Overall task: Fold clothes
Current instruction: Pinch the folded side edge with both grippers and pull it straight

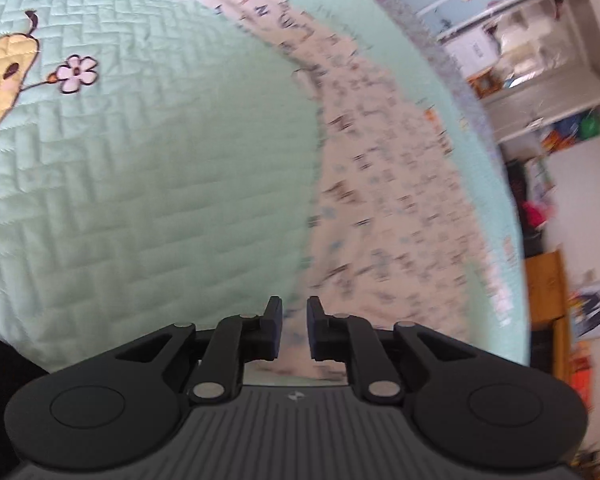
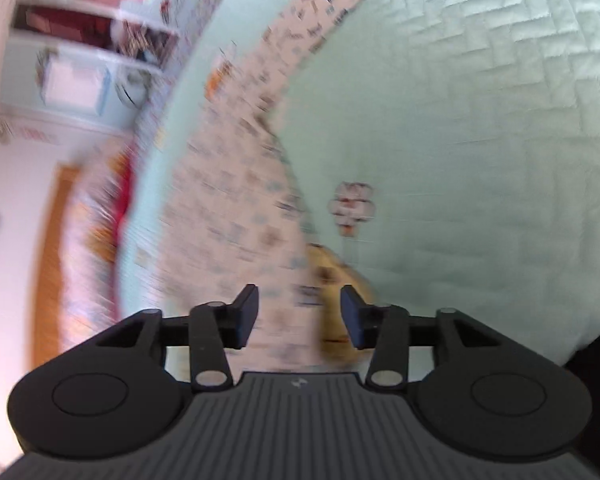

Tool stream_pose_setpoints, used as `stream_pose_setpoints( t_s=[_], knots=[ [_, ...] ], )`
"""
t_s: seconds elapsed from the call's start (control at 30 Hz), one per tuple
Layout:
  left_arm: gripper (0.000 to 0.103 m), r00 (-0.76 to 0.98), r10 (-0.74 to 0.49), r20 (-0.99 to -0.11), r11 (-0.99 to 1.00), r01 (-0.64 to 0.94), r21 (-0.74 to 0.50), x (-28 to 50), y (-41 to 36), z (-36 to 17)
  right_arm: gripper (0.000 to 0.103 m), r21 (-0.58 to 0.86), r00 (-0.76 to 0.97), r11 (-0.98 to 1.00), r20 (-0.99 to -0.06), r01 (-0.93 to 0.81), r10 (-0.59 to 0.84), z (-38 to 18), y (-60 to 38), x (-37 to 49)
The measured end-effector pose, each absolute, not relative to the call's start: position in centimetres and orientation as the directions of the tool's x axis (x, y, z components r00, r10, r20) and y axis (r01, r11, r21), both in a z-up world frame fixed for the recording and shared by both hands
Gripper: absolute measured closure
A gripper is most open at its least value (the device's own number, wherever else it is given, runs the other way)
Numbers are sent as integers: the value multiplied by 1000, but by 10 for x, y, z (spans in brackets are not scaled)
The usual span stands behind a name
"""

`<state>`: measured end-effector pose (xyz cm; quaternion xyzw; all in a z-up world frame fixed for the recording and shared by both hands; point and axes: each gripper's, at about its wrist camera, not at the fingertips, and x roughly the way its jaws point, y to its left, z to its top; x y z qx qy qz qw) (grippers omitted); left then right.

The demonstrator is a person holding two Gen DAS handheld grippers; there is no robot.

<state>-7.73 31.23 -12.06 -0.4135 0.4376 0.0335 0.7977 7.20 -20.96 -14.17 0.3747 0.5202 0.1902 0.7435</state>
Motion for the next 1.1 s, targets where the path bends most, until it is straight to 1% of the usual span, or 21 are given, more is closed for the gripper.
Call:
stream_pose_setpoints(
  t_s=[0.03,0.07,0.13,0.2,0.3,0.43,0.53,0.57,0.67,0.73,0.8,0.83,0.87,0.97,1.1],
  knots=[
    [83,601,-297,-742,669,-424,-611,-77,313,-128,54,745,373,662,-638,78,674,-146,-208,71],
    [80,587,-285,-758,681,-432,-591,-76,314,-135,54,758,358,650,-623,55,696,-149,-207,71],
    [79,584,-289,-759,681,-432,-591,-73,316,-142,54,788,319,615,-591,29,741,-158,-203,71],
    [66,590,-311,-745,688,-400,-605,-68,314,-141,54,799,281,601,-580,13,765,-167,-195,71],
    [58,584,-348,-733,702,-356,-617,-60,309,-142,54,818,272,575,-551,-7,789,-173,-186,70],
    [56,565,-415,-713,672,-337,-659,-50,302,-145,54,831,268,556,-532,-19,804,-173,-181,71],
    [56,550,-449,-704,669,-315,-673,-50,290,-144,60,826,252,561,-535,-44,807,-166,-178,67],
    [56,550,-460,-697,661,-312,-682,-51,287,-145,60,823,247,565,-538,-53,806,-164,-178,65],
    [58,571,-493,-657,575,-353,-738,-55,290,-157,59,816,239,574,-545,-69,803,-163,-178,60],
    [62,591,-505,-628,514,-379,-770,-59,295,-164,60,825,240,563,-536,-56,809,-166,-180,60],
    [96,603,-480,-638,509,-401,-762,-65,297,-162,76,829,250,557,-530,-46,810,-169,-182,59],
    [96,614,-469,-636,508,-401,-762,-68,298,-158,90,824,256,564,-536,-47,805,-168,-183,59],
    [97,627,-459,-630,505,-400,-765,-72,300,-154,93,820,260,570,-539,-55,801,-166,-183,57],
    [97,661,-437,-610,490,-394,-778,-85,308,-133,97,815,281,574,-534,-79,797,-152,-184,52],
    [97,689,-436,-579,463,-380,-801,-89,315,-104,97,868,326,496,-460,-31,826,-126,-198,51]
  ],
)
